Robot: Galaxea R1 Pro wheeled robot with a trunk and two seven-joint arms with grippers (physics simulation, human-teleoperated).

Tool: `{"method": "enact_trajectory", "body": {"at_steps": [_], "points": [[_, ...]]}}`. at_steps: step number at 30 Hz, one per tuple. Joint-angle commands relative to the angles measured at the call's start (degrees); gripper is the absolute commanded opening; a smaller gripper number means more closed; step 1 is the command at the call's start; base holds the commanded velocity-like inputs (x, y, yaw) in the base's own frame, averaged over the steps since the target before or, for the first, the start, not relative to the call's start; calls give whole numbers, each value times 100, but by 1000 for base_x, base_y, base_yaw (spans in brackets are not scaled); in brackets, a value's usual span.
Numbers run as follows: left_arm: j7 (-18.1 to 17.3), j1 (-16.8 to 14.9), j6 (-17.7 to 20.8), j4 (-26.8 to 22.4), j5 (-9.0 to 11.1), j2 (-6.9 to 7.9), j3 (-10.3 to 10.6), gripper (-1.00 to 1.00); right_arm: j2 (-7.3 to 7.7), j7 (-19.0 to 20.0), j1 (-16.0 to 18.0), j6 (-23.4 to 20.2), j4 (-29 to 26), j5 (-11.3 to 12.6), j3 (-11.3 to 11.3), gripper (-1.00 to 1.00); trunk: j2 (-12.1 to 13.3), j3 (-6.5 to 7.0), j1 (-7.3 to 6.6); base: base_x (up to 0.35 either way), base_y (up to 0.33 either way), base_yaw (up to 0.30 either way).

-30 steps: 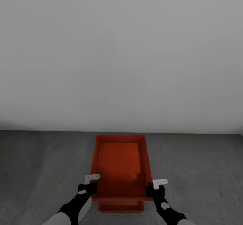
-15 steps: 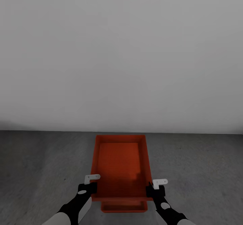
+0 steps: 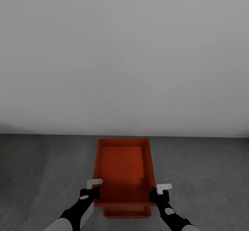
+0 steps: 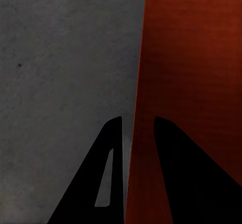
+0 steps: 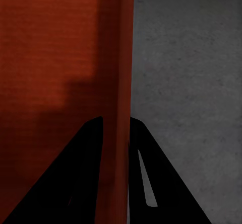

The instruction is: Move the two storage containers from the living room to the garage. In the garage, place one container on the floor and stack the other container on top of it (either order is fine).

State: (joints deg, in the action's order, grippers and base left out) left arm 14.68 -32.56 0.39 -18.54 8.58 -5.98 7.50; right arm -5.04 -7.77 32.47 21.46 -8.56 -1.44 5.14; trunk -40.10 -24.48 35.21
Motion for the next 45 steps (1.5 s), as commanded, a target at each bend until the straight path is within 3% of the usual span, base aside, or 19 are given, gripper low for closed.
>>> {"method": "enact_trajectory", "body": {"at_steps": [1, 45], "points": [[70, -4, 9, -1, 47, 71, -100, -100, 11, -67, 4, 25, -7, -3, -185, -100, -5, -6, 1, 0, 0, 0], [70, -4, 14, -1, 47, 71, -100, -100, 20, -67, 4, 25, -10, 2, -189, -100, -5, -332, 1, 0, 0, 66]]}}
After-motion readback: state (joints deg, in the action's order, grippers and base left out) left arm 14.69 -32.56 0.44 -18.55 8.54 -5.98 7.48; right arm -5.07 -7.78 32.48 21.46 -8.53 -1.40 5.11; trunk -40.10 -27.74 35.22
